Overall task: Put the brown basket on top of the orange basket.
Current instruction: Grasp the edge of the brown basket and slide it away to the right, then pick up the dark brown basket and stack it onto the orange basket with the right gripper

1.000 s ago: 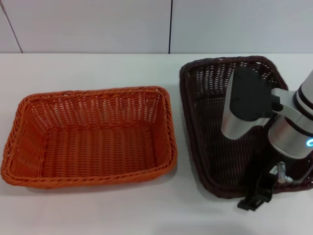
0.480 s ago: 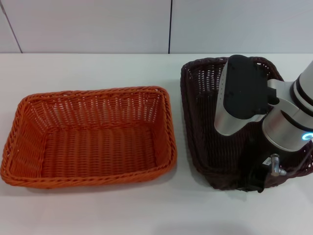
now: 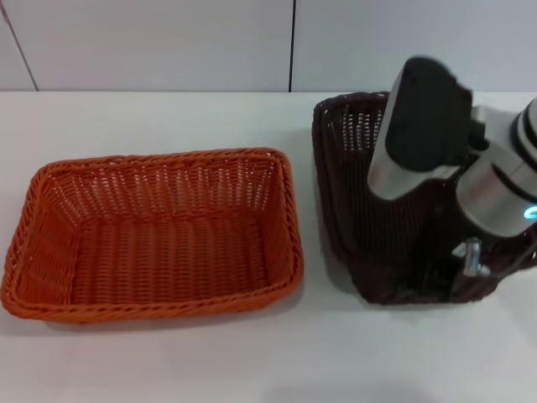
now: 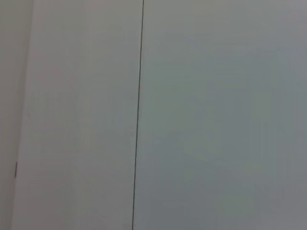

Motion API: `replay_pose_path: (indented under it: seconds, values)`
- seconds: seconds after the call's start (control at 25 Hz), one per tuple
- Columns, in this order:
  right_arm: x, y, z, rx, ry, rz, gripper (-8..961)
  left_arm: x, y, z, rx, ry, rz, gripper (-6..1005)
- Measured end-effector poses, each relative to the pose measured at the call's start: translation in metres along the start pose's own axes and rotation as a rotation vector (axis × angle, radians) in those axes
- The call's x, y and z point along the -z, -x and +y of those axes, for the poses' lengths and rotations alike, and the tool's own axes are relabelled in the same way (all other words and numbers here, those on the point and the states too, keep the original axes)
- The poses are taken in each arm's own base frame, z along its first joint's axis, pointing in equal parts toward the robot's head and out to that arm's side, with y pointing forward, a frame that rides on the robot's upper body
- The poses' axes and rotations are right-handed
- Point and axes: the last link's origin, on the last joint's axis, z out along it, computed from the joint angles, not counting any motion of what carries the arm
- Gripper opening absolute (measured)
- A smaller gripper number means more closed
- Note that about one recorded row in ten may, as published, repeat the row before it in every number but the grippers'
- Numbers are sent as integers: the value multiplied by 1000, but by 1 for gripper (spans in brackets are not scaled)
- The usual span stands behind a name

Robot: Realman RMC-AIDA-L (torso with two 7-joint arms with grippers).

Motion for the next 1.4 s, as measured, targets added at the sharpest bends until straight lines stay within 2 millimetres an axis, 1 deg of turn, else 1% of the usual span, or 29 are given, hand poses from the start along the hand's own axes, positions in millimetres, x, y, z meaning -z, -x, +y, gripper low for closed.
replay_pose_path:
  seconds: [0.04, 0.16, 0.2, 0.32, 0.36, 0.44, 0.56, 0.6, 0.68, 0.76, 0.8, 0.84, 0.96, 1.0, 1.04, 1.12, 1.16, 1.2, 1.24, 1.32, 1.4]
  values:
    - [0, 0, 0, 0, 0, 0, 156, 0, 0, 0, 0, 0, 0, 813]
    - [15, 5, -1, 11, -77, -26, 150, 0, 0, 0, -2, 3, -1, 813]
    - [26, 8, 0, 22, -117, -41, 149, 0, 0, 1, -2, 5, -1, 813]
    - [40, 13, 2, 40, -180, -55, 145, 0, 0, 2, -2, 11, -1, 813]
    - [40, 13, 2, 40, -180, -55, 145, 0, 0, 2, -2, 11, -1, 813]
    - [50, 18, 5, 62, -222, -69, 145, 1, 0, 2, -2, 14, -1, 813]
    - [59, 25, 7, 96, -262, -84, 146, 2, 0, 1, -1, 13, 0, 813]
    - [64, 31, 9, 135, -293, -97, 146, 2, 1, 1, 1, 12, -1, 813]
    - [66, 34, 9, 159, -307, -106, 146, 3, 1, 0, 1, 12, -2, 813]
    - [67, 40, 10, 235, -330, -119, 146, 3, 1, 0, 1, 13, -3, 813]
    - [66, 47, 16, 360, -351, -122, 146, 3, 1, 0, 1, 13, -4, 813]
    - [66, 47, 16, 360, -351, -122, 146, 3, 1, 0, 2, 12, -5, 813]
    - [61, 55, 33, 575, -366, -115, 145, 4, 1, 0, 2, 12, -5, 813]
    - [58, 60, 42, 700, -373, -106, 145, 5, 2, 0, 4, 10, -6, 813]
    - [58, 60, 42, 700, -373, -106, 145, 5, 2, 1, 6, 10, -7, 813]
    - [57, 65, 46, 804, -384, -102, 145, 5, 2, 1, 6, 10, -7, 813]
    - [55, 67, 49, 861, -388, -100, 144, 5, 2, 1, 8, 9, -7, 813]
    - [52, 67, 53, 975, -397, -94, 144, 5, 2, 1, 24, 10, -8, 813]
    - [52, 67, 53, 975, -397, -94, 144, 6, 3, 2, 30, 11, -9, 813]
    - [48, 67, 56, 1076, -415, -98, 144, 6, 3, 3, 40, 13, -12, 813]
    - [46, 68, 56, 1141, -437, -110, 143, 6, 4, 4, 44, 14, -15, 813]
